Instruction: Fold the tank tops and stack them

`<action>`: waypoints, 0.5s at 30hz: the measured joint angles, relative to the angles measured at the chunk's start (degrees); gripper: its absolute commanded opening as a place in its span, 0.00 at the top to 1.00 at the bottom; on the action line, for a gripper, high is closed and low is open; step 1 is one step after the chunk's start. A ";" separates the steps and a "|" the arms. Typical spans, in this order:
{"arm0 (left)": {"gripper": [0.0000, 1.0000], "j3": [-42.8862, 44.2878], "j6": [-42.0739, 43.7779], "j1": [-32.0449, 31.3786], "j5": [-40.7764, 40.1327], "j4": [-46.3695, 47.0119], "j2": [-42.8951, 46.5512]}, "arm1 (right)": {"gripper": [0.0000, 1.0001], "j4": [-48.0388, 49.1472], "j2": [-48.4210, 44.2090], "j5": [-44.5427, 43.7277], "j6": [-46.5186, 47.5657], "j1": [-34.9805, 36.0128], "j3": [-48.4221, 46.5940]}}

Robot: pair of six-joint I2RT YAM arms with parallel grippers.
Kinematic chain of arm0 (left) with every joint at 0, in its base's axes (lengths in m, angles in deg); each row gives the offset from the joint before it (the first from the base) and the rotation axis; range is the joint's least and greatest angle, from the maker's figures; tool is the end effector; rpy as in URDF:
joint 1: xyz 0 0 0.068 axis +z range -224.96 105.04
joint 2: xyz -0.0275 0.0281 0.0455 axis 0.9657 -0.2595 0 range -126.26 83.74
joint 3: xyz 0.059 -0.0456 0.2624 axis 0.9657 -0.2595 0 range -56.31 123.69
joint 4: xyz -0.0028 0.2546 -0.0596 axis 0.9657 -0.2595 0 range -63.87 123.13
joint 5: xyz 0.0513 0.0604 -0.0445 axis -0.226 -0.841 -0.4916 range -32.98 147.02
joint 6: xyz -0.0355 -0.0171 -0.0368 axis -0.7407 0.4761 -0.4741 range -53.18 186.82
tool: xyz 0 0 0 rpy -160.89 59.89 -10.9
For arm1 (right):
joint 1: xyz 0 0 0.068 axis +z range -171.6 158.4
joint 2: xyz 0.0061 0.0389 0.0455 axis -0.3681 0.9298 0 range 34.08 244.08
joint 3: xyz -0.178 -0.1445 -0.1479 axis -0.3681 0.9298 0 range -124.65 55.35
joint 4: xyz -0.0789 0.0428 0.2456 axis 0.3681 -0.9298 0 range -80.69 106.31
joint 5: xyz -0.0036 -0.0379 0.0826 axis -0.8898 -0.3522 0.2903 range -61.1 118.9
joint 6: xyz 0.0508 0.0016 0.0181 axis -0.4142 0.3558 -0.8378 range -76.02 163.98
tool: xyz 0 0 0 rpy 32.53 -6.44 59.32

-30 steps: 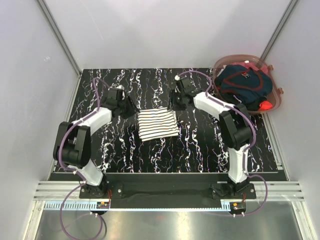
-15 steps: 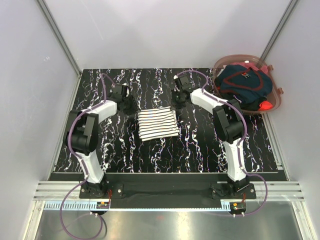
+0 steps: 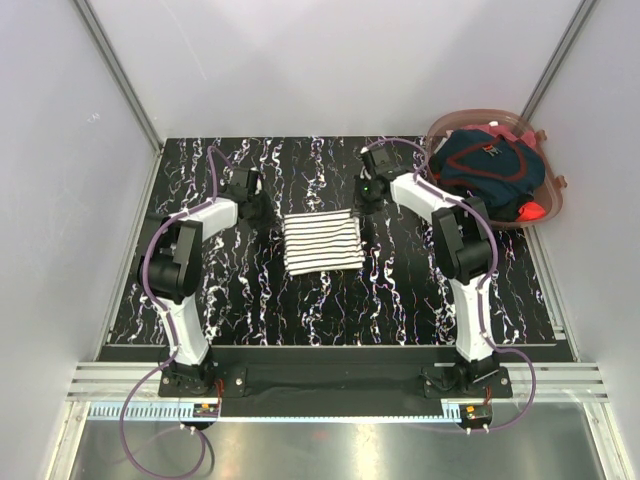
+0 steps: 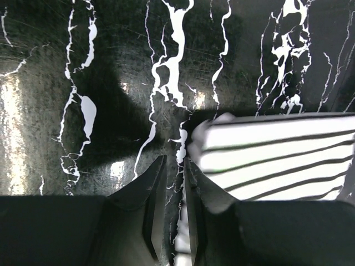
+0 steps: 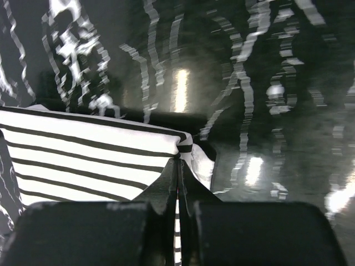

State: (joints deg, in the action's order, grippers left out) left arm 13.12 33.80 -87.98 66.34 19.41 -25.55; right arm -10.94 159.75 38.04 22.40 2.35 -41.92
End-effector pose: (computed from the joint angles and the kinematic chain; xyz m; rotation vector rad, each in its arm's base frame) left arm 0.3871 -0.0955 0.1639 -0.3781 2.5420 -0.5232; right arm 0.4361 0.1999 0.1741 -0.1182 2.6020 0.5034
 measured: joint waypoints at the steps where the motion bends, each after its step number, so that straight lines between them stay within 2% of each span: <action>1: 0.77 0.00 0.07 0.00 -0.17 -0.04 0.00 | 1.00 -0.04 0.00 0.17 -0.33 -0.79 0.00; 3: 0.77 0.00 0.22 -0.02 -0.72 -0.02 0.00 | 0.97 -0.02 0.11 1.07 -0.96 -2.40 0.00; 4: 0.76 0.00 0.24 -0.04 -0.85 -0.02 0.00 | 0.80 -0.02 0.28 1.49 -1.29 -3.10 0.00; 6: 0.73 -0.02 0.24 -0.04 -1.11 -0.02 0.00 | 0.70 0.28 0.79 2.29 -1.99 -4.26 0.00; 8: 0.55 -0.24 0.50 -0.04 -1.25 0.02 0.22 | 0.61 0.85 1.25 2.62 -2.51 -4.90 0.48; 10: 0.41 -1.11 0.52 -0.28 -1.46 0.09 1.03 | 0.58 1.64 1.25 2.89 -2.93 -4.98 1.79; 13: 0.34 -3.69 0.04 -0.76 -1.36 0.37 3.89 | 0.53 4.11 0.37 3.50 -3.37 -4.87 3.93; 15: 0.33 -4.79 -0.13 -1.31 -0.79 0.66 5.46 | 0.47 5.49 -0.90 3.50 -3.56 -4.83 6.08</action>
State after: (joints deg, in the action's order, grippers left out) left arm 8.33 33.67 -89.29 65.55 20.07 -20.09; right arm -5.45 158.85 41.54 18.83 -2.48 -35.84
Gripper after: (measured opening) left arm 0.659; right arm 0.472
